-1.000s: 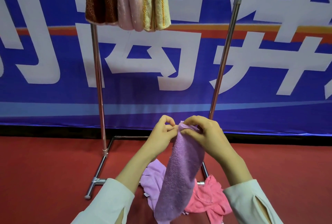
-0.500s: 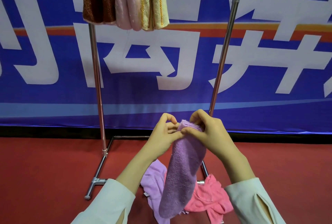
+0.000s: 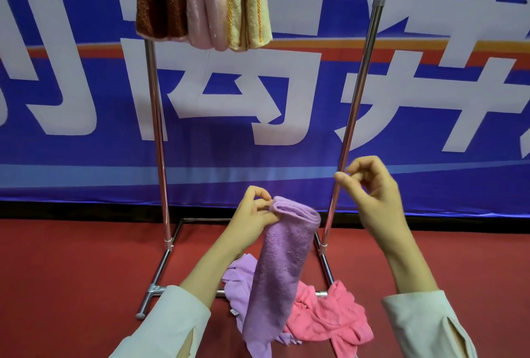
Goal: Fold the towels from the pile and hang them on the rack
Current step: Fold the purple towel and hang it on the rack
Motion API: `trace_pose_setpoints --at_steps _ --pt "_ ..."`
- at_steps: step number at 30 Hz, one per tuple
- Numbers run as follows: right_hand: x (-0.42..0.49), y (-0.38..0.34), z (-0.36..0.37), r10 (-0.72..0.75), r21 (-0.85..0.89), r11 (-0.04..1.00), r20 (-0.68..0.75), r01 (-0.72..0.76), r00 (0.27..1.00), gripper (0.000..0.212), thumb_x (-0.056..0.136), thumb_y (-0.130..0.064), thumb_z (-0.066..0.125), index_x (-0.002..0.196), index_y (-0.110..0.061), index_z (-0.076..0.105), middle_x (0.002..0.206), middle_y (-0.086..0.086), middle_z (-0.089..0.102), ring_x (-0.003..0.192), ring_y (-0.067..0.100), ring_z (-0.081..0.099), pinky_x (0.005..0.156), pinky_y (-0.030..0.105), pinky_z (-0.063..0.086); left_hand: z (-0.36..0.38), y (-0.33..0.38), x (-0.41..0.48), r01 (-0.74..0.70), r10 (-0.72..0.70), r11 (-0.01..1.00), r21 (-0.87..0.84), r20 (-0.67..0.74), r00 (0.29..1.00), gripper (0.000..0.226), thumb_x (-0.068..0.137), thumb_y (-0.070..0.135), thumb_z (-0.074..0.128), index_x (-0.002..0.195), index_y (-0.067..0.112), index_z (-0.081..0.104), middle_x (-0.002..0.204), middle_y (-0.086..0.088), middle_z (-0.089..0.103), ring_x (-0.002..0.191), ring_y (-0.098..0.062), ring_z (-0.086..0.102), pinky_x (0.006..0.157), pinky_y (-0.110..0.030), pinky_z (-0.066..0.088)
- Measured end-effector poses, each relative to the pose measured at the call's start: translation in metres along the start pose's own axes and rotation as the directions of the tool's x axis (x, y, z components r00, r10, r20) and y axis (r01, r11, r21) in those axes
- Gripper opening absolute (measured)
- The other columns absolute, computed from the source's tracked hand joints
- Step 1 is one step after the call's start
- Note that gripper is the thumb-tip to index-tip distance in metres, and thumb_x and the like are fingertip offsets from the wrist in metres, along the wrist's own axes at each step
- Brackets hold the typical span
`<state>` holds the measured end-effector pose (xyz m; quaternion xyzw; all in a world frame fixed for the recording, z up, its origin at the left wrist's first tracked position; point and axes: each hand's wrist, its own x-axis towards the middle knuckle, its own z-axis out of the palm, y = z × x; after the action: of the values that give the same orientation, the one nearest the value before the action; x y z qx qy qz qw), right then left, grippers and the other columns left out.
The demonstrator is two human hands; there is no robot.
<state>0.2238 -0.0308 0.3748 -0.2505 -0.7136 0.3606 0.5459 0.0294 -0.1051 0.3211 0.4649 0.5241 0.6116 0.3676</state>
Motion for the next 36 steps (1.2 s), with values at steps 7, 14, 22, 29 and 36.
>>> trace_pose_setpoints --at_steps 7,14,22,29,36 --pt "-0.011 0.019 0.022 0.175 -0.084 0.984 0.220 -0.160 0.960 0.016 0.081 -0.024 0.076 0.085 -0.017 0.062 0.081 -0.008 0.062 0.083 0.007 0.059 0.078 0.025 0.045 0.010 0.013 0.001 -0.035 0.032 0.996 -0.081 -0.038 0.999 0.031 0.085 -0.006 0.061 0.095 0.015 0.041 0.098 -0.011 0.069 0.083 -0.014 0.063 0.077 -0.026 0.049" --pt "-0.015 0.029 0.022 0.282 -0.045 0.957 0.353 -0.285 0.892 0.059 0.068 -0.018 0.085 0.118 -0.016 0.055 0.116 -0.008 0.064 0.109 0.005 0.060 0.087 0.015 0.047 0.011 0.020 -0.001 -0.098 0.093 0.981 -0.170 -0.040 0.995 0.031 0.085 -0.012 0.058 0.091 0.014 0.040 0.088 -0.005 0.067 0.071 -0.003 0.065 0.067 -0.015 0.050" --pt "-0.017 0.019 0.029 0.268 -0.062 0.962 0.396 -0.265 0.879 0.024 0.097 -0.018 0.053 0.096 -0.036 0.069 0.088 -0.030 0.070 0.095 -0.008 0.057 0.083 0.012 0.042 0.009 0.023 0.000 -0.135 0.125 0.985 -0.105 -0.105 0.987 0.032 0.084 -0.010 0.061 0.093 0.016 0.046 0.093 -0.005 0.069 0.078 -0.002 0.065 0.075 -0.016 0.050" --pt "-0.016 0.007 0.038 0.175 -0.004 0.983 0.279 -0.181 0.944 0.029 0.094 -0.021 0.059 0.086 -0.045 0.073 0.094 -0.023 0.073 0.098 -0.005 0.062 0.083 0.017 0.048 0.012 0.020 -0.001 -0.123 0.101 0.970 -0.208 -0.112 0.989 0.044 0.088 -0.001 0.061 0.123 0.018 0.044 0.116 -0.004 0.066 0.102 -0.008 0.064 0.082 -0.017 0.051" --pt "-0.014 -0.007 0.034 0.154 0.136 0.966 0.373 -0.218 0.915 0.024 0.098 -0.014 0.051 0.106 -0.025 0.071 0.104 -0.009 0.074 0.102 0.006 0.066 0.086 0.021 0.052 0.006 0.011 -0.011 0.052 -0.018 0.988 -0.144 0.223 0.975 0.081 0.053 0.013 0.084 0.127 0.018 0.050 0.109 0.002 0.070 0.102 -0.013 0.065 0.083 -0.025 0.052"
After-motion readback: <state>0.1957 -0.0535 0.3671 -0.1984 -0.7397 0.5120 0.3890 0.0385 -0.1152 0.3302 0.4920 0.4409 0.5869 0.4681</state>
